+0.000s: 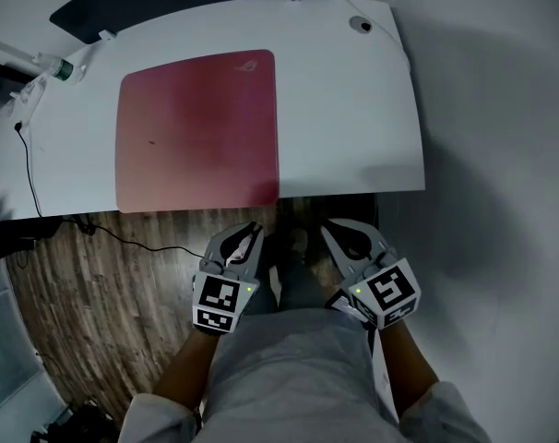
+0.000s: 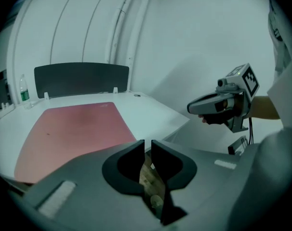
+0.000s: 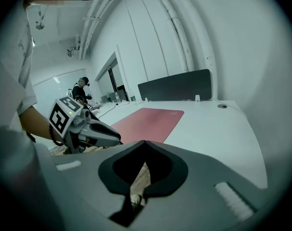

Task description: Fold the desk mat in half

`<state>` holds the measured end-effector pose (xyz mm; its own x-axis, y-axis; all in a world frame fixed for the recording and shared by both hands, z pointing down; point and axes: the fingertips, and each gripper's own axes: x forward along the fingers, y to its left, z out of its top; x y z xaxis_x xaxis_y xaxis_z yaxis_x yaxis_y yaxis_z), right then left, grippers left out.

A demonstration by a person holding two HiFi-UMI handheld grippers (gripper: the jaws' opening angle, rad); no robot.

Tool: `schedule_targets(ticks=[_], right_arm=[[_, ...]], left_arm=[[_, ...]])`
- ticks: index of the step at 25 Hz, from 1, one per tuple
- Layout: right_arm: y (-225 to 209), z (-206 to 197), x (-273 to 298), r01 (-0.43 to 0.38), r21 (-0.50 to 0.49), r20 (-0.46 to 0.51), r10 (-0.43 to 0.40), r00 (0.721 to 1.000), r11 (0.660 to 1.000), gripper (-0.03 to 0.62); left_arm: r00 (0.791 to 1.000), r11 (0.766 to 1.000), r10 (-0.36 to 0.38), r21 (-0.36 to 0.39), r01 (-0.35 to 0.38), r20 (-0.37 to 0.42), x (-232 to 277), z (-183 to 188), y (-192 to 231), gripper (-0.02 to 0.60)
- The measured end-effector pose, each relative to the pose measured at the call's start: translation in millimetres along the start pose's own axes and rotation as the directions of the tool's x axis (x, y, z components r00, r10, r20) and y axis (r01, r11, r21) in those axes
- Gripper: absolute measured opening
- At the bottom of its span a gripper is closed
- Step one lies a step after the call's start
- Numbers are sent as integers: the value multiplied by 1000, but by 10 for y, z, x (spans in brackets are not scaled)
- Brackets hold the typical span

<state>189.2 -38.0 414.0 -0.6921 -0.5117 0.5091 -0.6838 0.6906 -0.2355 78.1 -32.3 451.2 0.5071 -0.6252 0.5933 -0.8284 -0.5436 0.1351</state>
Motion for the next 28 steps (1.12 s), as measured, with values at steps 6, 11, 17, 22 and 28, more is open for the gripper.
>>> schedule_targets(ticks=[6, 11, 17, 22, 28], right_arm=[[-67, -104, 144, 18, -10, 1, -18, 1000, 1000, 6], [-135, -177, 218, 15, 4, -5, -15, 1000, 1000, 8], [-202, -284, 326, 1, 32, -29, 0, 1000, 999, 8], [-266, -336, 382, -21, 55, -33, 23, 999, 998, 8], [-321, -367, 439, -33, 59, -33, 35, 999, 998, 8]], left_arm=[[997, 997, 11, 71, -5, -74, 310, -247, 70, 86], [990, 990, 63, 133, -46, -127, 508, -431, 156, 98], [978, 957, 115, 284, -63, -171, 679, -523, 191, 121], [971, 938, 135, 340, -62, -197, 800, -591, 183, 135], [959, 918, 157, 394, -53, -237, 940, -677, 173, 158]])
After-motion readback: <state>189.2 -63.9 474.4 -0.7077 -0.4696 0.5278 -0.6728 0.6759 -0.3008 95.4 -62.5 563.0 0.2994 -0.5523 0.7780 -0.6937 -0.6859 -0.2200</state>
